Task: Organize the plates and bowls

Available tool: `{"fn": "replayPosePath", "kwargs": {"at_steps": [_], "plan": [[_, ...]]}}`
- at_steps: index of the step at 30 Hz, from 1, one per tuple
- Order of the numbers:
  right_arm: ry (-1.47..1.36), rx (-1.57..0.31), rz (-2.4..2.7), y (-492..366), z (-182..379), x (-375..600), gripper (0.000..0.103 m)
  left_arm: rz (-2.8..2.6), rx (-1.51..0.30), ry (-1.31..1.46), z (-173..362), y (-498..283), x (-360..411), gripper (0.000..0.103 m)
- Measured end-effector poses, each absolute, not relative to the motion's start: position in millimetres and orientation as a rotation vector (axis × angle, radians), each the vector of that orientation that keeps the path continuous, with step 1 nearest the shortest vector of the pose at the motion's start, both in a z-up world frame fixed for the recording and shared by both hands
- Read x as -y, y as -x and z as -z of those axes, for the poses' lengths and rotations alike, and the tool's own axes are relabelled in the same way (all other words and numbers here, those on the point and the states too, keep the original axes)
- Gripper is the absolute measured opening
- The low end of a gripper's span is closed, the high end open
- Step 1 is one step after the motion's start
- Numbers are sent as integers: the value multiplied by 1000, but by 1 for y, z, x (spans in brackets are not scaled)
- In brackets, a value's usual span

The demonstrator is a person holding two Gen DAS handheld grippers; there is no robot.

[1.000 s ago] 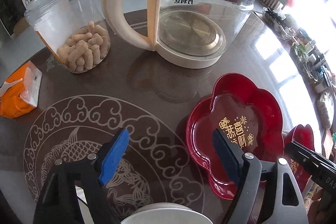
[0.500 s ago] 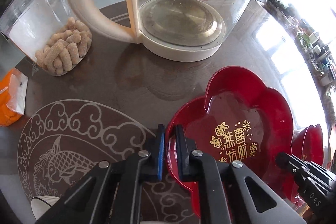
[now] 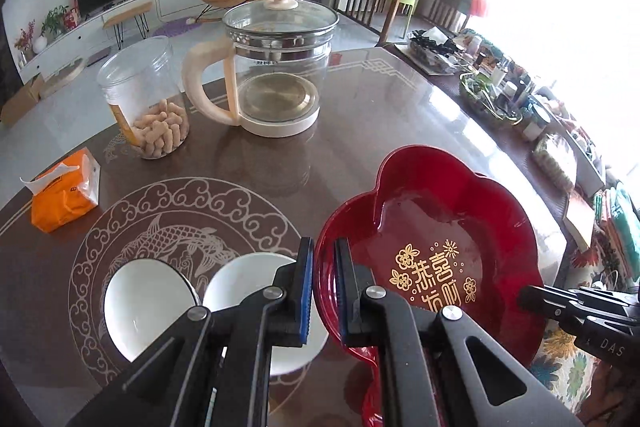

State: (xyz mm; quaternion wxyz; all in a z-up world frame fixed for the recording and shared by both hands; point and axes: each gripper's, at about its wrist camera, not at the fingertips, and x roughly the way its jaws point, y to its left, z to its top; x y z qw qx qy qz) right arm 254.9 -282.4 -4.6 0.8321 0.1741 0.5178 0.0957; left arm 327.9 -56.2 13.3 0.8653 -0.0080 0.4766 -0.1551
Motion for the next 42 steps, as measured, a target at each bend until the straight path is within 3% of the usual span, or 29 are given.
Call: {"fn": "replayPosePath", "kwargs": {"at_steps": [8, 13, 23, 25, 26, 28, 29, 33, 34, 36, 37, 39, 42], "plan": [[-396, -1139, -131, -145, 35, 288, 11, 363, -1033, -38, 37, -234, 77, 10], [-437, -1159, -74, -120, 67, 299, 11, 363, -1085, -49, 71, -218, 90, 10], [-417, -1087, -2, -103, 83, 303, 17, 356, -1045, -178, 86, -212, 115, 11], [-418, -1067, 9, -103, 85, 304, 19, 341, -1027, -198, 85, -212, 115, 22], [-419, -1056, 10, -101, 85, 305, 29, 331, -1021, -204, 83, -212, 114, 26], [-432, -1025, 8, -98, 83, 306, 48, 316, -1005, -190, 78, -210, 110, 51], [-429, -1010, 7, -96, 81, 306, 51, 307, -991, -179, 74, -209, 107, 56], [-419, -908, 37, -80, 62, 305, 52, 293, -902, -127, 43, -188, 93, 64], [-402, -857, 55, -73, 53, 303, 52, 295, -869, -107, 33, -178, 90, 72], [-362, -725, 110, -52, 35, 297, 67, 296, -788, -67, 15, -150, 84, 87], [-341, -653, 149, -39, 29, 293, 70, 293, -739, -54, 8, -133, 81, 95], [-309, -508, 221, -11, 24, 283, 71, 279, -648, -45, 0, -98, 77, 102], [-279, -354, 300, 28, 30, 267, 71, 241, -567, -51, 5, -53, 70, 103]]}}
